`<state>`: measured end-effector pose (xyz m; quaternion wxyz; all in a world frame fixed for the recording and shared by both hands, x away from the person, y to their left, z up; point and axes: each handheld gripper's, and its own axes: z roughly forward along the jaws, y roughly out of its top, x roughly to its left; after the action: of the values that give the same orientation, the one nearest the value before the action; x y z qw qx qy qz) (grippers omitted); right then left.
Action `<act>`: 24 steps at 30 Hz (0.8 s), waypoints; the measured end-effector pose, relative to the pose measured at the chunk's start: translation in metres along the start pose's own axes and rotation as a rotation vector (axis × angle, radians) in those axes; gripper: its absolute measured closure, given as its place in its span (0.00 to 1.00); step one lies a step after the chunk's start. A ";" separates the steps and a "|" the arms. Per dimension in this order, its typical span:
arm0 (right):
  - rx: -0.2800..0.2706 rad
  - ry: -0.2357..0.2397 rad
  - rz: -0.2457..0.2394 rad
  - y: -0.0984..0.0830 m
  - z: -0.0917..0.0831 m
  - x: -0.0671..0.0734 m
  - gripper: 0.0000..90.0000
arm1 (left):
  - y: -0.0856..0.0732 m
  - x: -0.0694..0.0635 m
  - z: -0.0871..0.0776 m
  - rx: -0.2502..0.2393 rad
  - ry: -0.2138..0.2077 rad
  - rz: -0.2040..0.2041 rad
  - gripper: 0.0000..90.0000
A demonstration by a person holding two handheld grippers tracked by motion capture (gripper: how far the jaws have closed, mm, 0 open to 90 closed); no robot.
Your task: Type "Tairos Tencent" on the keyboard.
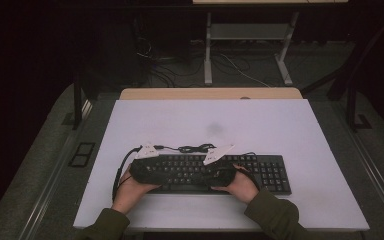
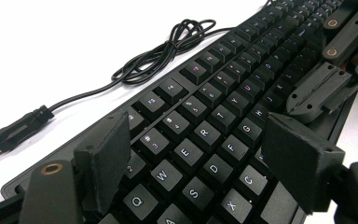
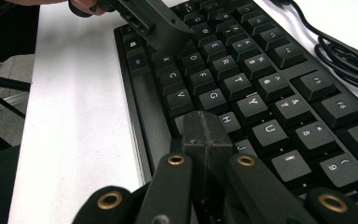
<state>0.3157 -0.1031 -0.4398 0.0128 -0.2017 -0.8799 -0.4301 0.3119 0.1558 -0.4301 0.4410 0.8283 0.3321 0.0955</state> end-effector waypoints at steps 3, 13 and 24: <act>0.001 -0.001 -0.002 0.000 0.000 0.000 0.99 | 0.000 0.000 0.000 0.000 0.000 0.001 0.26; 0.010 -0.005 -0.003 -0.001 0.001 0.000 0.99 | 0.000 0.000 0.000 0.000 0.002 0.002 0.26; -0.008 -0.008 -0.007 0.001 -0.002 0.000 0.99 | 0.000 0.000 -0.001 -0.001 0.005 0.003 0.26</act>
<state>0.3154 -0.1038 -0.4380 0.0071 -0.2006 -0.8789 -0.4328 0.3116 0.1565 -0.4291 0.4406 0.8283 0.3318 0.0983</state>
